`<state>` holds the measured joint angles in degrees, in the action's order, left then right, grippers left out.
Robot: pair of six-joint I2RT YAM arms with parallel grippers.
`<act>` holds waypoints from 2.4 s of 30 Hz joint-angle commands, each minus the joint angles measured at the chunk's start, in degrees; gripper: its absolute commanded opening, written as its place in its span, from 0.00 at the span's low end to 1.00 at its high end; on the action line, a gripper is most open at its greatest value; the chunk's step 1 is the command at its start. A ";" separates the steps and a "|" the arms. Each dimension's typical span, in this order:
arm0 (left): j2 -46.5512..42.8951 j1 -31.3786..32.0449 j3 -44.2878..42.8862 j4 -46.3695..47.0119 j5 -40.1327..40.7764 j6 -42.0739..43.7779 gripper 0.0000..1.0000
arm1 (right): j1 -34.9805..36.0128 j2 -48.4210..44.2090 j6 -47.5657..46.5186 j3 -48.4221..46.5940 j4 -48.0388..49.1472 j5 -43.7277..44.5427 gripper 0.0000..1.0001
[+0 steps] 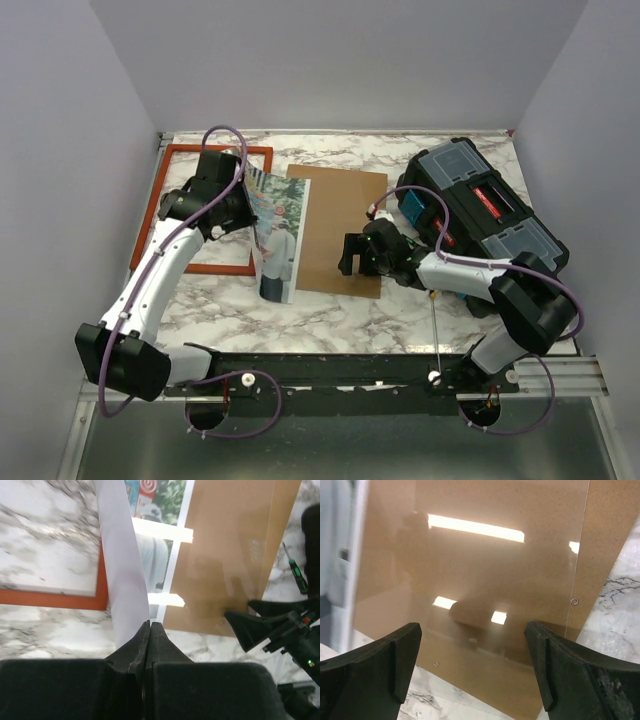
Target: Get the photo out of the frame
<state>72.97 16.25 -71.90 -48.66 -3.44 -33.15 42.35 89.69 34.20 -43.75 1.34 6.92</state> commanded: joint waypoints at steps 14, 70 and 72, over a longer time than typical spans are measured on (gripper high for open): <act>-8.66 0.01 -31.38 -19.77 19.59 7.36 0.00 | -0.15 -5.52 -3.00 -4.44 -10.22 -2.26 0.94; -5.88 -0.25 32.68 42.68 1.73 -24.91 0.00 | -0.09 -23.29 0.82 -1.47 -18.33 5.95 0.95; -7.41 -0.34 34.23 41.33 5.71 -26.22 0.00 | -0.14 -22.62 0.80 -1.35 -18.10 5.91 0.95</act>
<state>68.58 16.19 -39.72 -10.96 -7.35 -55.09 42.35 65.89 34.50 -46.06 -18.76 13.72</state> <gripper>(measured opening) 0.008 0.944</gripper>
